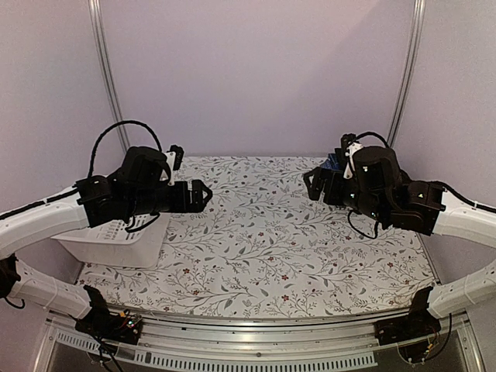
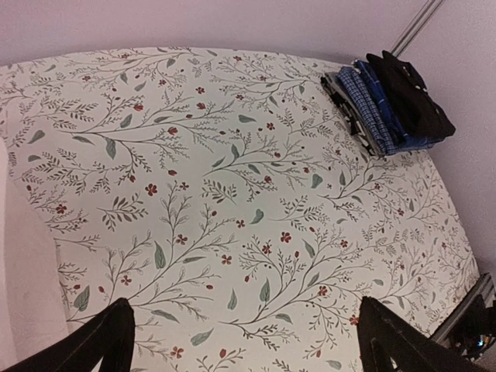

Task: Fold and stack the long sleeve shirts
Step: Reset both arms

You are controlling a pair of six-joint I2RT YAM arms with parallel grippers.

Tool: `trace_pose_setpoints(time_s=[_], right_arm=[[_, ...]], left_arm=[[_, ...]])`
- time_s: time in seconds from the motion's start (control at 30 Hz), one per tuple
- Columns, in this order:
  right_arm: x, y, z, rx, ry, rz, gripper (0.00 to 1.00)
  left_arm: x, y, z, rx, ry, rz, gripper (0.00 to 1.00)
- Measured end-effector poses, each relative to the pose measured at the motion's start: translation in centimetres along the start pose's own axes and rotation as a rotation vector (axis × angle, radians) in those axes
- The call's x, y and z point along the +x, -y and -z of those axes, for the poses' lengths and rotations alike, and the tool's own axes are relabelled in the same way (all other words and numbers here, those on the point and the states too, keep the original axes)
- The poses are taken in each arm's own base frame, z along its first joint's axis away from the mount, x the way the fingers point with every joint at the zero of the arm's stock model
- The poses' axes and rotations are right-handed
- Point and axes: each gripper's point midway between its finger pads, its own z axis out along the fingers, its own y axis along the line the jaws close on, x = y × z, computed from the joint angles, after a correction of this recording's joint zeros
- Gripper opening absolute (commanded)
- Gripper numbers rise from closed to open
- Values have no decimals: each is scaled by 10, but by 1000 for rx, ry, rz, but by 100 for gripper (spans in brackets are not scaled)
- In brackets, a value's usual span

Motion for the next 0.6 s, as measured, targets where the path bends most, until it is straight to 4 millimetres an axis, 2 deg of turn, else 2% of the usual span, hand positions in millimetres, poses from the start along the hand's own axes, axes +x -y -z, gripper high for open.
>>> trace_pose_setpoints(time_s=[0.6], right_arm=[[-1,2,0,10,7,7,99]], left_arm=[[1,-1,0,-3,-2,0,100]])
